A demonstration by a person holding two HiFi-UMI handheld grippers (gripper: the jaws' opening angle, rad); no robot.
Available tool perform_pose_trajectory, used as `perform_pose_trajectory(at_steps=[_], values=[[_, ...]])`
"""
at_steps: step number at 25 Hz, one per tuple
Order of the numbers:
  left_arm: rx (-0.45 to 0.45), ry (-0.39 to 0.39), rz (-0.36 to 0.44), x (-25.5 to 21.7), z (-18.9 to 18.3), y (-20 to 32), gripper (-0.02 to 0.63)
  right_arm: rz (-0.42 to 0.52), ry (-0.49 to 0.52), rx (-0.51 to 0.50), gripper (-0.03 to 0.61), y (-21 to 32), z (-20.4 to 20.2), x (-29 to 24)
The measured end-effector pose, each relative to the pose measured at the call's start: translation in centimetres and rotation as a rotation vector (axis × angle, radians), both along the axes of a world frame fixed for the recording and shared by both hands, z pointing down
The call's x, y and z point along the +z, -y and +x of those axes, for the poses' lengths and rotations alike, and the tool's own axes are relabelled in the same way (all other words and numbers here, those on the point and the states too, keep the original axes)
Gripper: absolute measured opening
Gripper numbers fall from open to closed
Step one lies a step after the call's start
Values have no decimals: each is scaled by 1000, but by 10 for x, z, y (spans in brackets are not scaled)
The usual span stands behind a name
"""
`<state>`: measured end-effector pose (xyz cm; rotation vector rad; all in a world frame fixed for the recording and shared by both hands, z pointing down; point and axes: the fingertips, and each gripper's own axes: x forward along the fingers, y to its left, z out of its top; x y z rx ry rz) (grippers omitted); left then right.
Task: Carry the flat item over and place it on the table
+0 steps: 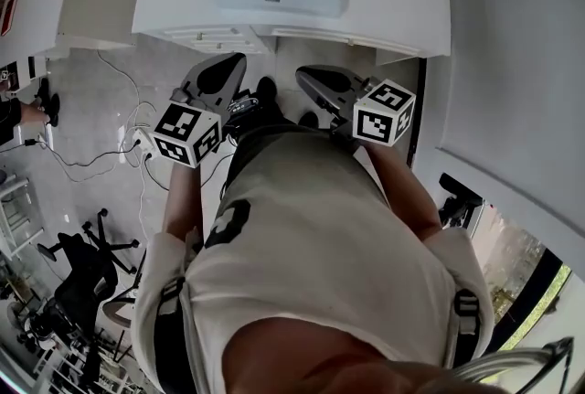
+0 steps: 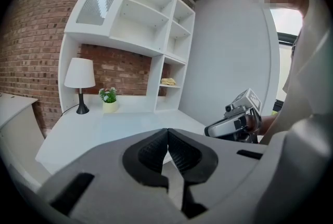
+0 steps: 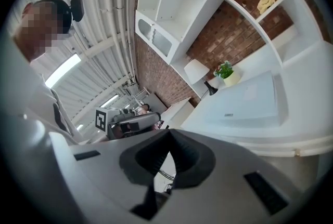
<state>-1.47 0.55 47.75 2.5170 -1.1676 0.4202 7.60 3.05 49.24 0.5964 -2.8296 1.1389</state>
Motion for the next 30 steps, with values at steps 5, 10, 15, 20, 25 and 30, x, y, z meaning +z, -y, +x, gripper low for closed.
perform_pose_trajectory(at_steps=[5,10,15,20,25,30], values=[[-8,-22,-14,2,-12,-22,20,-17,-9,-32,11,-16,-10,4],[-63,-71,-17,4,-45,-16,20,-31,-23,-35,11,-13,-26,10],[-64,-75,-23,12,-71,-12,20,-13,-73,-68,11,-8,-60,13],[-72,-82,-32,14,-105,-6,20,-10,-98,-67,11,1,-91,9],[-58,-81,-25,17,-128,8,20,-14,-123,-67,11,12,-116,12],[-48,-81,-26,21,-149,20,20,-26,-142,-60,11,23,-135,16]])
